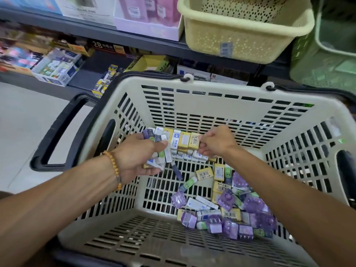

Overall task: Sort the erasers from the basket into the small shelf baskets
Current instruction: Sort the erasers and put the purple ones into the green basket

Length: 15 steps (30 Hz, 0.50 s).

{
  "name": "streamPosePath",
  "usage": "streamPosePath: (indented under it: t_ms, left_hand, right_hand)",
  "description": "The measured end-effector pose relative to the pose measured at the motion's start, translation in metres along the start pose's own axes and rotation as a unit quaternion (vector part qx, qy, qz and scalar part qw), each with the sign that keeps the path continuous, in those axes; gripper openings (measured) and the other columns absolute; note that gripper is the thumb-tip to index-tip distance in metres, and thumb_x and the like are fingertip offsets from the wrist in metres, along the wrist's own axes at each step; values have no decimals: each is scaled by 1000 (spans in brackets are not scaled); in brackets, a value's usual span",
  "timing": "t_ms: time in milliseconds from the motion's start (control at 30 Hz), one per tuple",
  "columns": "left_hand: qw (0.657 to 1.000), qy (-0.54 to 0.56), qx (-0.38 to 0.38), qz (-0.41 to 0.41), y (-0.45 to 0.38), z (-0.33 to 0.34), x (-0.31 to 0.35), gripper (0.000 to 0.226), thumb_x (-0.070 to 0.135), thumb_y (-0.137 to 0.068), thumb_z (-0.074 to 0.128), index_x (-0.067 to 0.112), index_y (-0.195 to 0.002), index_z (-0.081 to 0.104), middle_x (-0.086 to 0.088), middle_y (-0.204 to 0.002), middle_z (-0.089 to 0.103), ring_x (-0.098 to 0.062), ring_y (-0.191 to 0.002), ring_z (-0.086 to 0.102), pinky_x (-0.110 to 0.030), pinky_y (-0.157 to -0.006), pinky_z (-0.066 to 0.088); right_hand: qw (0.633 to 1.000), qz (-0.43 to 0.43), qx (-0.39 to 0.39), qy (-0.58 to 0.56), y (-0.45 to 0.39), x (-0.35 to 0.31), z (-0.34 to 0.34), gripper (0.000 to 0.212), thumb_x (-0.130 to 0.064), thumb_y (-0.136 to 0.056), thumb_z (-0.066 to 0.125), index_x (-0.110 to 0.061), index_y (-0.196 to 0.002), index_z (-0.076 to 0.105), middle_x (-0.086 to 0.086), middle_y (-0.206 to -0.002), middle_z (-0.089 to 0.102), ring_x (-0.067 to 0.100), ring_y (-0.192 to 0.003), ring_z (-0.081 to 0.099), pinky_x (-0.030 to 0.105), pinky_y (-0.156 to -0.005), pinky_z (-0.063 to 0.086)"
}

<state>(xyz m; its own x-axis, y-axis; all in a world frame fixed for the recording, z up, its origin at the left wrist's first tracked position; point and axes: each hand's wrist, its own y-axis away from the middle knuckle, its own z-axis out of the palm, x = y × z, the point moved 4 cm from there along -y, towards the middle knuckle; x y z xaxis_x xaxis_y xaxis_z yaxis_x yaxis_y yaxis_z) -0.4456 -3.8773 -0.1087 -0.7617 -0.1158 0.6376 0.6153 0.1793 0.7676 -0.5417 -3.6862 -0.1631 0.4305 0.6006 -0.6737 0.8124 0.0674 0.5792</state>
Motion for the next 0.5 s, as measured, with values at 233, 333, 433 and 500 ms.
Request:
streamPosePath:
  t_ms: [233,333,433,500]
  left_hand:
    - [996,11,-87,-16,0,18,5,20,14,-88,66,6,-105,66,-13,-96,70,-26,-82,65,-35,-63,53]
    - [993,11,-116,-9,-1,26,6,28,14,-88,66,2,-113,65,-14,-101,68,-26,-86,64,-33,-62,53]
    - [994,18,-105,-3,-2,28,6,31,12,-87,67,1,-115,63,-14,-104,71,-27,-90,67,-33,-59,56]
    - [995,34,-89,-7,-3,27,6,30,8,-86,67,-1,-114,61,-18,-113,67,-32,-100,66,-33,-57,57]
  right_hand:
    - [960,-199,-191,-52,52,-33,10,37,-22,-90,69,-42,-120,59,-3,-100,64,9,-64,67,20,-54,51]
    - [958,-189,-206,-58,55,-34,14,30,-10,-87,72,-30,-108,62,4,-96,59,10,-59,62,20,-51,50]
    - [980,-111,-139,-92,42,-17,-7,10,-9,-89,69,-12,-98,66,10,-85,67,11,-56,62,20,-52,52]
    - [991,-66,-64,-97,30,1,-26,4,-8,-92,64,-7,-93,68,16,-82,70,13,-57,63,20,-53,54]
